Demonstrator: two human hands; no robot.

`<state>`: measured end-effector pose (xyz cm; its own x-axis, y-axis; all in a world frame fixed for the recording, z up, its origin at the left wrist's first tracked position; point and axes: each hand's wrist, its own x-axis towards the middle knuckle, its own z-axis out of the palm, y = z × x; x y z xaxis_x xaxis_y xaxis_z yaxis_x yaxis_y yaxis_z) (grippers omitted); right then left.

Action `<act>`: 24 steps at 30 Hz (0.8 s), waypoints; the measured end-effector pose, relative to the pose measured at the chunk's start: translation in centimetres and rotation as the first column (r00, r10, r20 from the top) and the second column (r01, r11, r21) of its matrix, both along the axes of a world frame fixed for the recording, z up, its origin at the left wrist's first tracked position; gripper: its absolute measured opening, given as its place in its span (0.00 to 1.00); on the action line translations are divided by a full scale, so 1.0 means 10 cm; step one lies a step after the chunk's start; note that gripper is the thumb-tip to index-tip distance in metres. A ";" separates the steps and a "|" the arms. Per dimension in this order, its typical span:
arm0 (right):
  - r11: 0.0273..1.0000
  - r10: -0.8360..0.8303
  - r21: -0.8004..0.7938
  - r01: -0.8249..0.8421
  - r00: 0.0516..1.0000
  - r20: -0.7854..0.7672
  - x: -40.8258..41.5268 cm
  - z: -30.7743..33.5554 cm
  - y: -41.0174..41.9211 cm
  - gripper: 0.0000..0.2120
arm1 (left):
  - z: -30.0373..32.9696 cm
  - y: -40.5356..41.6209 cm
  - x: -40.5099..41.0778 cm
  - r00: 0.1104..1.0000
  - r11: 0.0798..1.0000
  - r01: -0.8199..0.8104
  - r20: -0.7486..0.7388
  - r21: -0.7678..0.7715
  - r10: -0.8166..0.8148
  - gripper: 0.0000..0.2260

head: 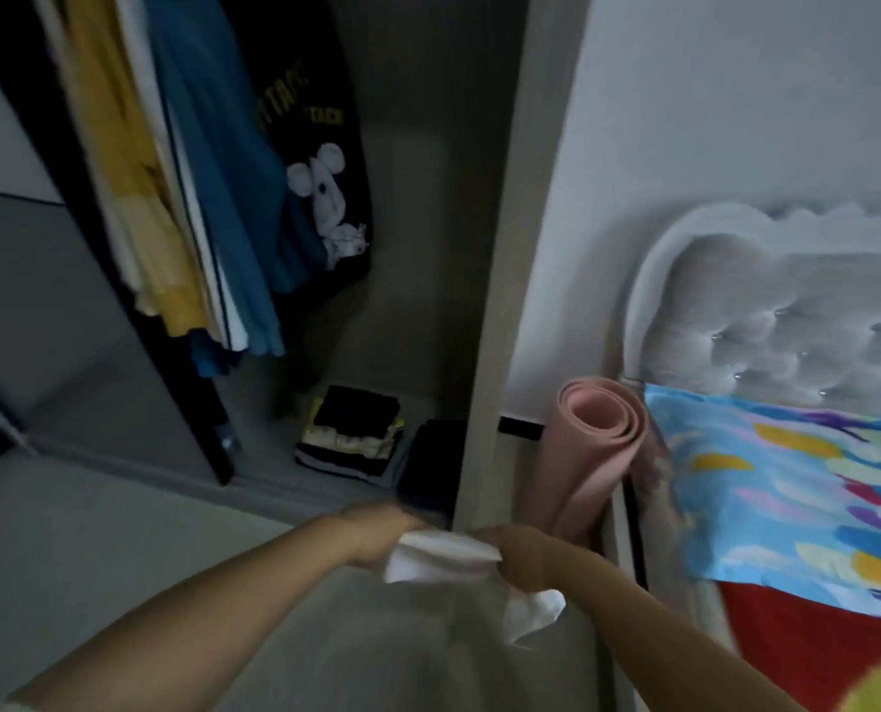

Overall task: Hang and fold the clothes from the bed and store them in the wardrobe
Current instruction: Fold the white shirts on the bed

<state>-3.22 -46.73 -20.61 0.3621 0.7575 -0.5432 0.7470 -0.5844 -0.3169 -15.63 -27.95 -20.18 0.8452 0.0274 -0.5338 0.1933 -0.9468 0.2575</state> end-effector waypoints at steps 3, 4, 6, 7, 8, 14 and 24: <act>0.993 0.117 -0.002 -0.118 0.991 -0.065 -0.32 -0.04 0.90 0.26 | -0.15 0.83 -0.50 0.996 0.996 -0.089 -0.009 0.027 0.089 0.24; 0.990 0.143 0.007 -0.143 0.987 -0.071 -0.40 -0.04 1.13 0.26 | -0.21 1.06 -0.61 0.993 0.992 -0.121 -0.006 0.028 0.122 0.23; 0.986 0.164 0.021 -0.163 0.983 -0.084 -0.54 -0.09 1.63 0.28 | -0.27 1.56 -0.80 0.987 0.986 -0.163 0.008 0.039 0.163 0.21; 0.986 0.168 0.020 -0.166 0.982 -0.083 -0.59 -0.13 1.82 0.29 | -0.30 1.75 -0.85 0.984 0.983 -0.178 0.010 0.043 0.178 0.20; 0.986 0.168 0.011 -0.168 0.982 -0.086 -0.60 -0.16 1.98 0.29 | -0.32 1.92 -0.86 0.983 0.982 -0.182 0.016 0.045 0.182 0.19; 0.984 0.176 -0.009 -0.178 0.978 -0.109 -0.33 -0.42 2.48 0.30 | -0.54 2.42 -0.55 0.983 0.988 -0.154 -0.099 -0.008 0.152 0.25; 0.997 0.052 -0.042 -0.057 0.992 -0.111 1.09 -1.03 3.49 0.31 | -0.89 3.42 1.00 0.992 0.996 -0.081 -0.100 -0.024 0.078 0.27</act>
